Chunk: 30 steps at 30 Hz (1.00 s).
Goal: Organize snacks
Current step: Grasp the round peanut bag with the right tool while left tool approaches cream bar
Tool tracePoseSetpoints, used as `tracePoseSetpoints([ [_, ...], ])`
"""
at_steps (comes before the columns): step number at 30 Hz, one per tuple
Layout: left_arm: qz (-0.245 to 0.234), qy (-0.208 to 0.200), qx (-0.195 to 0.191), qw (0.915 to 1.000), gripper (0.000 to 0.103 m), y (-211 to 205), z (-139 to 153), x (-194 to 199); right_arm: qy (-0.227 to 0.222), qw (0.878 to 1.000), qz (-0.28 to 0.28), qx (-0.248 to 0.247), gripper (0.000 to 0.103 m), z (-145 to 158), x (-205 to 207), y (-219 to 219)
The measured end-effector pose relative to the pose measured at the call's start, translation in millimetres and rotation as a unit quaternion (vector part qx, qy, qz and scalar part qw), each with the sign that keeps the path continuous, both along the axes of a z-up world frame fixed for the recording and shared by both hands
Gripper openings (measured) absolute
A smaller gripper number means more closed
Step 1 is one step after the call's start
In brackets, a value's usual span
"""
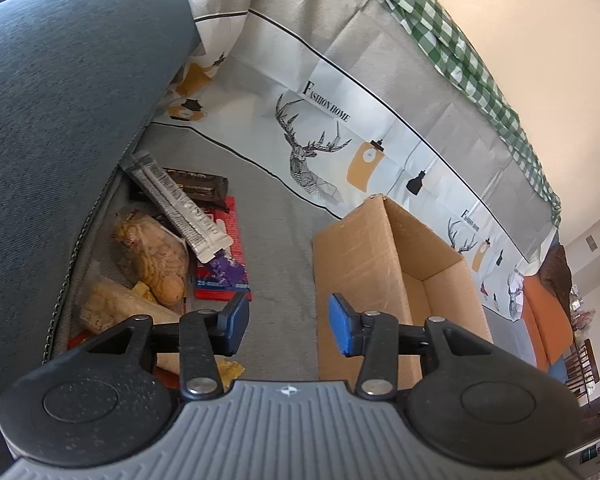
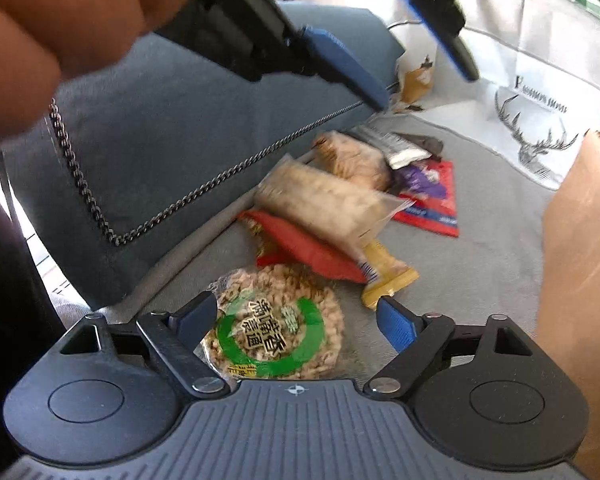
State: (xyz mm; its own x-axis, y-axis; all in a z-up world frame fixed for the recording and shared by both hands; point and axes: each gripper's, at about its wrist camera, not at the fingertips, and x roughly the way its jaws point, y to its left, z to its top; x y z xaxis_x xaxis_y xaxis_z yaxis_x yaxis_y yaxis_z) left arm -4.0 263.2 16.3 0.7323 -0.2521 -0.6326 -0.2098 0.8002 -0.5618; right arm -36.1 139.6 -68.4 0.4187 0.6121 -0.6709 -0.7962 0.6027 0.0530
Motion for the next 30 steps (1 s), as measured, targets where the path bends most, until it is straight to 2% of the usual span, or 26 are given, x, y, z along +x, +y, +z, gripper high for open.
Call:
tracePoseSetpoints([
  [1, 0.002, 0.001, 0.0, 1.0, 0.049, 1, 0, 0, 0.002, 1.0, 0.0, 0.004, 0.082, 0, 0, 0],
  [3, 0.006, 0.003, 0.0, 1.0, 0.049, 2, -1, 0, 0.001, 1.0, 0.003, 0.01, 0.06, 4, 0, -2],
  [4, 0.008, 0.005, 0.0, 1.0, 0.049, 3, -1, 1, -0.004, 1.0, 0.003, 0.011, 0.053, 5, -1, -3],
  [6, 0.013, 0.008, -0.002, 0.9999, 0.049, 4, -2, 2, -0.003, 1.0, 0.005, 0.015, 0.03, 6, 1, -7],
  [8, 0.018, 0.011, -0.002, 0.9998, 0.05, 4, -3, 3, 0.006, 1.0, 0.002, 0.02, 0.023, 7, 3, -12],
  [11, 0.027, 0.011, -0.002, 0.9996, 0.051, 6, -3, 2, 0.009, 1.0, -0.001, 0.028, 0.026, 9, 3, -15],
  [12, 0.032, 0.01, -0.002, 0.9994, 0.052, 7, -2, 0, 0.009, 1.0, 0.001, 0.03, 0.046, 10, 2, -15],
  [13, 0.036, 0.009, -0.002, 0.9993, 0.053, 9, -2, -1, 0.01, 0.999, 0.005, 0.033, 0.061, 11, 1, -14],
  [14, 0.04, 0.008, -0.003, 0.9992, 0.054, 11, -1, -3, 0.009, 0.999, 0.008, 0.038, 0.084, 11, -1, -14],
  [15, 0.043, 0.007, -0.004, 0.999, 0.054, 12, -1, -4, 0.005, 0.999, 0.011, 0.041, 0.091, 11, -3, -13],
  [21, 0.061, 0.01, -0.007, 0.9981, 0.055, 21, 0, -12, 0.004, 1.0, 0.03, 0.005, 0.09, -4, -7, 2],
  [23, 0.064, 0.014, -0.011, 0.9978, 0.059, 24, -1, -14, 0.004, 0.999, 0.034, -0.01, 0.088, -10, -7, 6],
  [24, 0.065, 0.016, -0.012, 0.9977, 0.059, 24, -2, -14, 0.007, 0.999, 0.037, -0.005, 0.082, -10, -7, 4],
  [30, 0.069, 0.053, -0.024, 0.9959, 0.065, 22, -14, -7, -0.011, 1.0, 0.022, 0.008, 0.081, 5, -9, -15],
])
